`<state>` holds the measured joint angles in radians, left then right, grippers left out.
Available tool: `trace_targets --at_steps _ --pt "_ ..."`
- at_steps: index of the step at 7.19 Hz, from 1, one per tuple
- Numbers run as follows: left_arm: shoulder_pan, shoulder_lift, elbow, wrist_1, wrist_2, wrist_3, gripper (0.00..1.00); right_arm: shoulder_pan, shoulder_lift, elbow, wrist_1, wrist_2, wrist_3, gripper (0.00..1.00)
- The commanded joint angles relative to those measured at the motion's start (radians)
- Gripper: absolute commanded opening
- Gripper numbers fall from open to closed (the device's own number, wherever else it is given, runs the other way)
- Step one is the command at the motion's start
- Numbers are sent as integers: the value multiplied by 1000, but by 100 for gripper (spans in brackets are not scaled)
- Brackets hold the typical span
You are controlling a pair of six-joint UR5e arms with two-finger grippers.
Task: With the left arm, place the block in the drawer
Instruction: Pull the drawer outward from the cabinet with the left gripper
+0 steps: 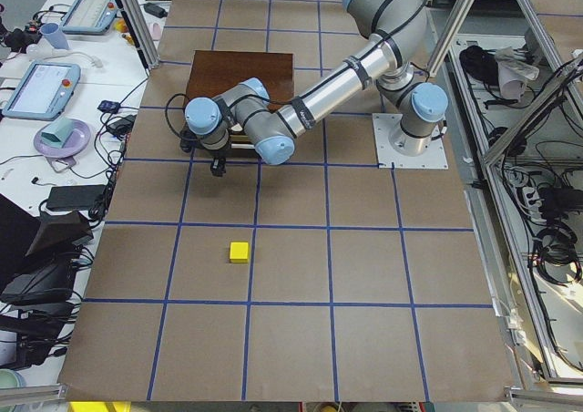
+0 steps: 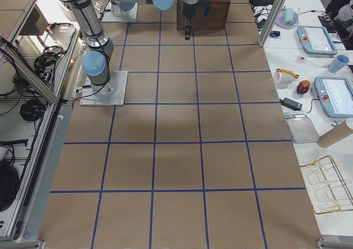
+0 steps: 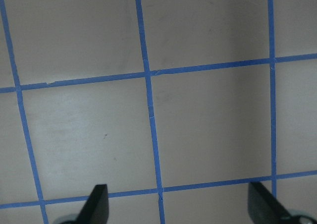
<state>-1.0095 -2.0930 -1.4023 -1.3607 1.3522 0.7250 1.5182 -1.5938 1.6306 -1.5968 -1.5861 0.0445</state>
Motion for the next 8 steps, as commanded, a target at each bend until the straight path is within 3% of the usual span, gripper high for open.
trace_targets --at_steps 1,8 --pt "6 -9 16 0 2 19 100 0 0 1 0 0 0 100" --pt "6 -33 72 -9 47 21 100 0 0 0 0 0 0 100"
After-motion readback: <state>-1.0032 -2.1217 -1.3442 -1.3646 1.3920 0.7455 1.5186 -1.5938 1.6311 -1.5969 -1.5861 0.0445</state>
